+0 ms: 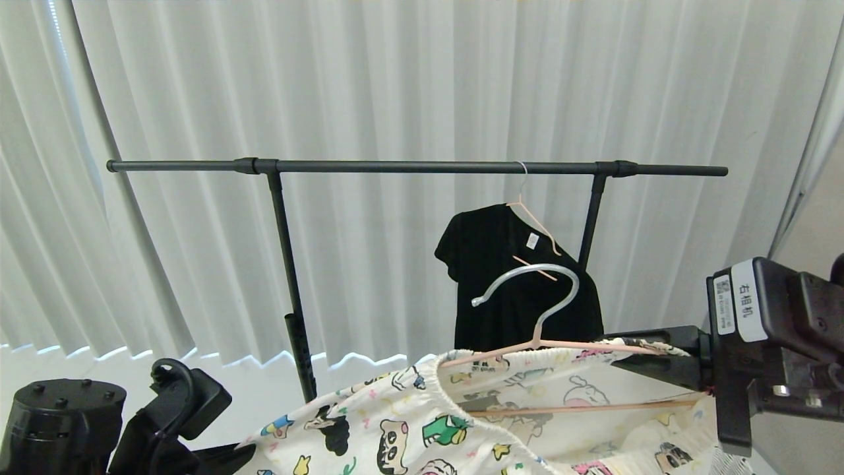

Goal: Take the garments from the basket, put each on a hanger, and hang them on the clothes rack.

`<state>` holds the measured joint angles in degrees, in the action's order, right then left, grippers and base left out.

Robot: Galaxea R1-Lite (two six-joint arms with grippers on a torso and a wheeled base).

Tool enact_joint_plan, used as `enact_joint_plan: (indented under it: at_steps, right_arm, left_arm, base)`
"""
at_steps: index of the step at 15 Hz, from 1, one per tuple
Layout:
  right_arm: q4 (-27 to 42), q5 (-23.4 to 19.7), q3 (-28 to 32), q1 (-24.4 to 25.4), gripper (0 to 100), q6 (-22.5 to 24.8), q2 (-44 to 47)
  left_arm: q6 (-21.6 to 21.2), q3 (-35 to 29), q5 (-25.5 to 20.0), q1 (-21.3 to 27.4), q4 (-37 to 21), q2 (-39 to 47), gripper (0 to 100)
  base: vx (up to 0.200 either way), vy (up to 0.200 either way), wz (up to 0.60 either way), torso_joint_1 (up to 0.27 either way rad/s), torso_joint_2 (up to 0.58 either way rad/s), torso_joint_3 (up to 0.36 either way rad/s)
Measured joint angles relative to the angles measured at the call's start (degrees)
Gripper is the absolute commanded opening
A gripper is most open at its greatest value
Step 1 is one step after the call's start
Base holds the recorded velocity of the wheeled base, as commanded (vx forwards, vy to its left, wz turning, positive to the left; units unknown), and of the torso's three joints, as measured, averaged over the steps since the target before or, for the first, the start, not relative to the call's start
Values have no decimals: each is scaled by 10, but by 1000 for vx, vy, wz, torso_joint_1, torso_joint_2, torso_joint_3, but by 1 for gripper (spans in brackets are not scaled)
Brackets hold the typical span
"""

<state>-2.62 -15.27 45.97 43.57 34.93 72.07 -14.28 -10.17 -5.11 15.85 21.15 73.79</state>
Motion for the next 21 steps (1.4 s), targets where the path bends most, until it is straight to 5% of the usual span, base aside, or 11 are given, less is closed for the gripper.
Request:
enact_joint_plan:
  at_steps: [10,11,19,21]
  right_arm:
    - [-6,22,-1,-2,0,-38,0]
    - [-6,22,-1,-2,0,-38,0]
    - [-6,22,-2,-14,0,-44,0]
    - [-1,25,-4,-34,0,-47,0]
  left_arm:
    - [0,-14,0,0,9,-19,0]
    - [0,-14,0,0,9,-20,100]
    - [4,-13,-2,2,10,-34,100]
    - [47,-12,-2,2,10,-55,100]
  base:
    - [0,0,0,0,0,0]
    - [0,0,0,0,0,0]
    - [0,0,0,0,0,0]
    - [0,0,0,0,0,0]
